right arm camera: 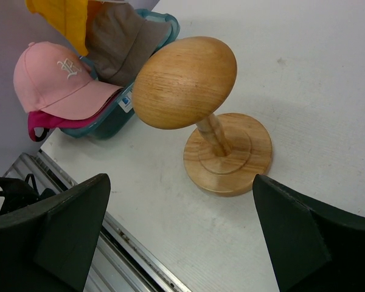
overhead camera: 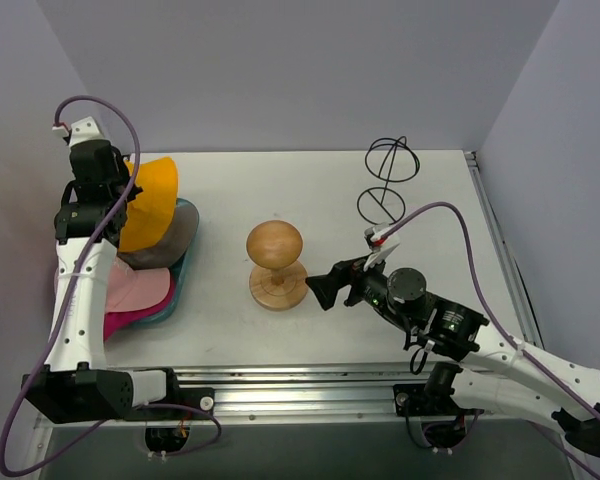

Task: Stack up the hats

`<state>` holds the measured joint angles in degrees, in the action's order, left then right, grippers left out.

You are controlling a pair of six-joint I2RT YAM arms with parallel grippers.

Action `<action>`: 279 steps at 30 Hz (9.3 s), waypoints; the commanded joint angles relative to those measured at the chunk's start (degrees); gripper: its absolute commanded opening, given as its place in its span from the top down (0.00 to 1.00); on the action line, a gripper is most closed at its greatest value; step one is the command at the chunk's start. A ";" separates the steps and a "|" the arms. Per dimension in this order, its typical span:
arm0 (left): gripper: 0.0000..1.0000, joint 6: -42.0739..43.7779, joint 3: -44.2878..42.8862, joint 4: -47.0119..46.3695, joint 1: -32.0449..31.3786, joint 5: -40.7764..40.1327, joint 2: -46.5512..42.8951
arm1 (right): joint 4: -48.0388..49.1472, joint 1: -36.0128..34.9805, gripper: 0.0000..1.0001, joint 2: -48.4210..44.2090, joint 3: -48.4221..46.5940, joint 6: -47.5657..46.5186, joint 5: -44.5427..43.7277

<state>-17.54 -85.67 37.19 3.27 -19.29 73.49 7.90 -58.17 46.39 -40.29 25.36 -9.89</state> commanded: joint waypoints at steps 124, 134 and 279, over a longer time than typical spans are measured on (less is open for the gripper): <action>0.64 -4.61 17.99 9.04 21.34 -1.02 -0.28 | 8.45 -0.36 0.02 -4.29 5.93 4.87 7.25; 0.98 -4.78 15.36 9.39 21.34 -1.28 -6.52 | 8.27 -0.36 0.02 -4.38 6.02 4.87 7.08; 0.06 -12.86 17.20 -3.96 -24.25 23.46 -18.91 | -19.32 28.10 1.00 57.40 -77.65 -34.51 -21.39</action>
<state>-27.97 -66.96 37.47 -15.77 13.76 56.14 -8.84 -34.98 102.85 -113.25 -11.57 -22.85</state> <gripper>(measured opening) 0.941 0.046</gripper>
